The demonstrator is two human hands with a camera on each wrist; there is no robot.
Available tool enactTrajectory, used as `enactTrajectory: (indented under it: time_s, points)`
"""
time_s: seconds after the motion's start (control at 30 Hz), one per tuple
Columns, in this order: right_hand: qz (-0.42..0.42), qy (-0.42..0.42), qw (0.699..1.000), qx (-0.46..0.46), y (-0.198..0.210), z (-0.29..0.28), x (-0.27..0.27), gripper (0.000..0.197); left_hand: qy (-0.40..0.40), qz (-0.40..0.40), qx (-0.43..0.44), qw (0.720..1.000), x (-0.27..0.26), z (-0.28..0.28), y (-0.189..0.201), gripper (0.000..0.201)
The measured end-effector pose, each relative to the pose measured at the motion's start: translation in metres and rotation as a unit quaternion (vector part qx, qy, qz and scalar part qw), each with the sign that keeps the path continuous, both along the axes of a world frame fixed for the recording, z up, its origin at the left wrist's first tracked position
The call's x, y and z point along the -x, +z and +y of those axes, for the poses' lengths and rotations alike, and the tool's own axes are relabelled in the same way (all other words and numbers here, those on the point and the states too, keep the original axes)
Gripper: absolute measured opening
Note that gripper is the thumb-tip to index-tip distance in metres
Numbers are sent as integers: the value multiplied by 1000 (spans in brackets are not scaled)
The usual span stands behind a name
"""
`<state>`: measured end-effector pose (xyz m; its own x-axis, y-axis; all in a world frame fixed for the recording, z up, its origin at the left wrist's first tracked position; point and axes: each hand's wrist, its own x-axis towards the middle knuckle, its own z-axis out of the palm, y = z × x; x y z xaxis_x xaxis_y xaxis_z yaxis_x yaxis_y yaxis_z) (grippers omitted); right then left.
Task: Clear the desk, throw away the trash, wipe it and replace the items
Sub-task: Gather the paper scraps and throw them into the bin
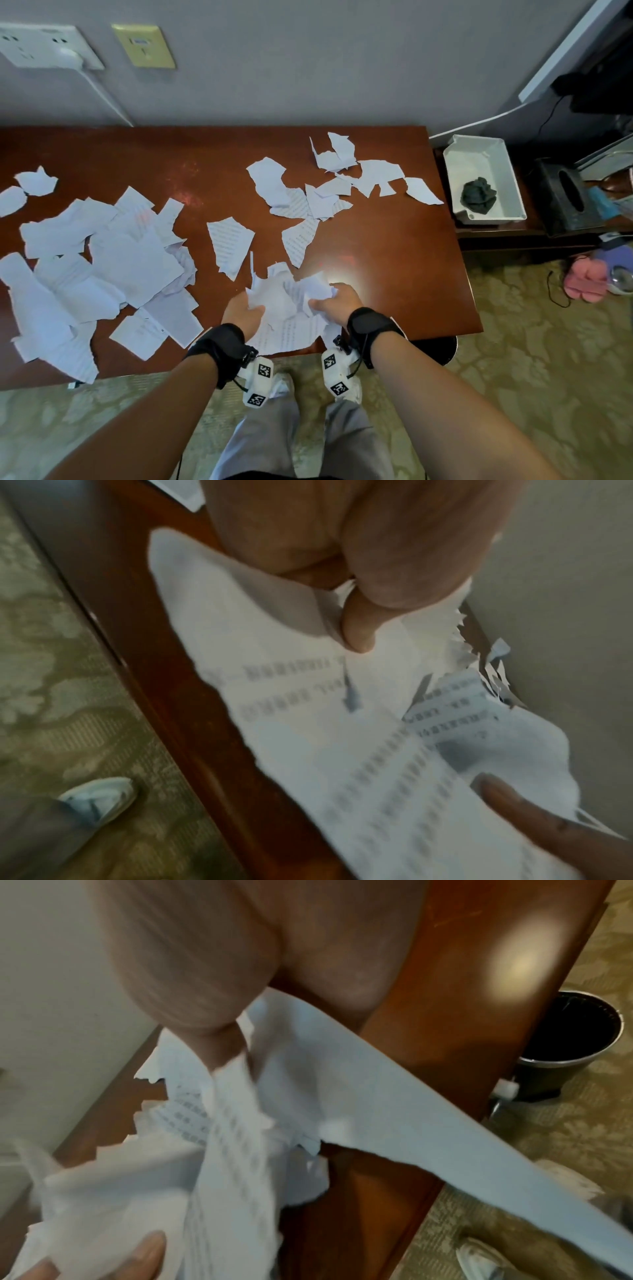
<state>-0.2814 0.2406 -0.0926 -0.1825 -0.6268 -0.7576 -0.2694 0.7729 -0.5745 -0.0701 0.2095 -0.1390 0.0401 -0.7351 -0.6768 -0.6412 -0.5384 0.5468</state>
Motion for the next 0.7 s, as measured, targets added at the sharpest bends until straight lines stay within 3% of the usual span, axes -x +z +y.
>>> enactTrajectory:
  time_s: [0.17, 0.33, 0.43, 0.53, 0.7]
  points:
    - [-70, -53, 996, 35, -1, -1, -22, 11, 22, 61, -2, 998, -7, -2, 7, 23]
    - [-38, -103, 992, 56, 9, -4, -12, 9, 17, 47, 18, 999, 2, -11, 16, 24]
    - [-33, -143, 986, 79, 20, 1, 7, 18, 2, 46, 25, 999, 14, -15, 24, 24]
    - [-19, -174, 979, 103, 36, 10, 31, 46, -17, 45, 44, 998, 36, -17, 38, 29]
    - [15, -223, 964, 144, 49, 31, 87, 35, -39, 63, 69, 995, 90, -18, 58, 29]
